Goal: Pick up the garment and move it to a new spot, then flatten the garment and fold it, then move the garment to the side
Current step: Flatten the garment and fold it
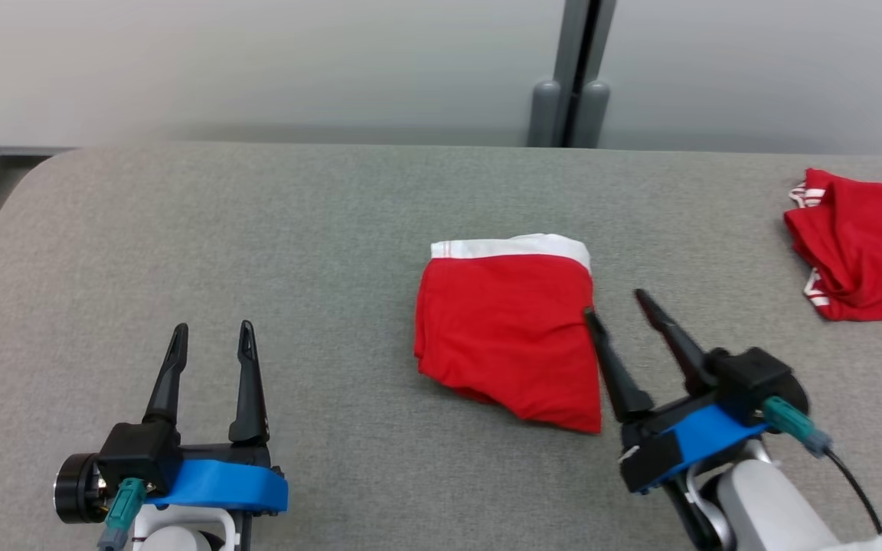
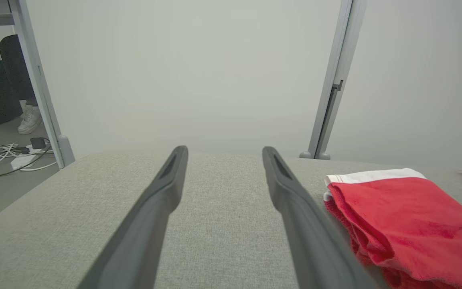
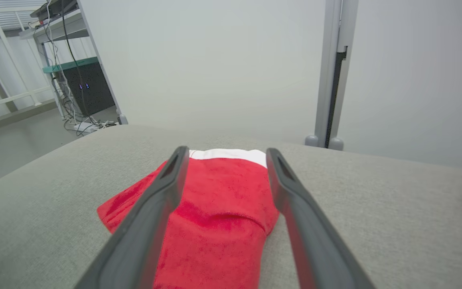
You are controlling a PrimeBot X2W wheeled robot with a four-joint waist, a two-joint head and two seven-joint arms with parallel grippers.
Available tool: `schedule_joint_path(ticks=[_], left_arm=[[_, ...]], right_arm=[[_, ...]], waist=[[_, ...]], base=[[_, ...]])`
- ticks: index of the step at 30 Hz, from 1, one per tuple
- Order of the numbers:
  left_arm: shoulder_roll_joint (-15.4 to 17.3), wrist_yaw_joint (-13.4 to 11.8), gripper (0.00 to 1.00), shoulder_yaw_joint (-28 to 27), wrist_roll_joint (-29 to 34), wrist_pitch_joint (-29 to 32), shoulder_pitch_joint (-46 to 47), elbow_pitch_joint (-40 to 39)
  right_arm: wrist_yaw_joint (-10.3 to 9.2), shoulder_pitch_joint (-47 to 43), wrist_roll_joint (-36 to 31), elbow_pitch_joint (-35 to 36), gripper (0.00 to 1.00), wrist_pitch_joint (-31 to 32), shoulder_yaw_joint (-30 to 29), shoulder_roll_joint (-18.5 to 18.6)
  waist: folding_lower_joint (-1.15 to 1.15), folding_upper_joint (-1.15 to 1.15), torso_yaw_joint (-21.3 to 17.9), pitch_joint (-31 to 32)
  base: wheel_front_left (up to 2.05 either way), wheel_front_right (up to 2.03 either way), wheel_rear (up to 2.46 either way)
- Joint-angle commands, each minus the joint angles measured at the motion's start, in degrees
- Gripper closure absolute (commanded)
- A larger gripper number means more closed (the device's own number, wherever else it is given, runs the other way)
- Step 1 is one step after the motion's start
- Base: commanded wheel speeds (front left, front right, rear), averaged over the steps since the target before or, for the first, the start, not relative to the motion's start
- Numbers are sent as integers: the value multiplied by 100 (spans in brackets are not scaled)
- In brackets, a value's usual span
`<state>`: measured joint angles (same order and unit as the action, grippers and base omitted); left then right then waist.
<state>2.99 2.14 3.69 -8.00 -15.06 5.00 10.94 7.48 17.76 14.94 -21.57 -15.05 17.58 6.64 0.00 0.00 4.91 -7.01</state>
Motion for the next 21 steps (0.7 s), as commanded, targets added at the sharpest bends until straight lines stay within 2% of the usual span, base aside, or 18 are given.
schedule_joint_path(ticks=[1, 10, 21], left_arm=[[13, 19, 0, -52, 53, -15, -5, 30], [67, -4, 0, -151, 168, -15, -138, 105], [141, -50, 0, -160, 236, -15, -283, 118]], right_arm=[[4, -188, -121, 180, 0, -13, -249, -28], [4, -915, -599, 873, 0, -14, -1491, -250], [4, -1615, -795, 1469, 0, 200, -1947, -372]], waist=[[0, 0, -150, 110], [0, 0, -448, 350], [0, 0, -393, 524]], base=[[0, 0, 0], [0, 0, 0], [0, 0, 0]])
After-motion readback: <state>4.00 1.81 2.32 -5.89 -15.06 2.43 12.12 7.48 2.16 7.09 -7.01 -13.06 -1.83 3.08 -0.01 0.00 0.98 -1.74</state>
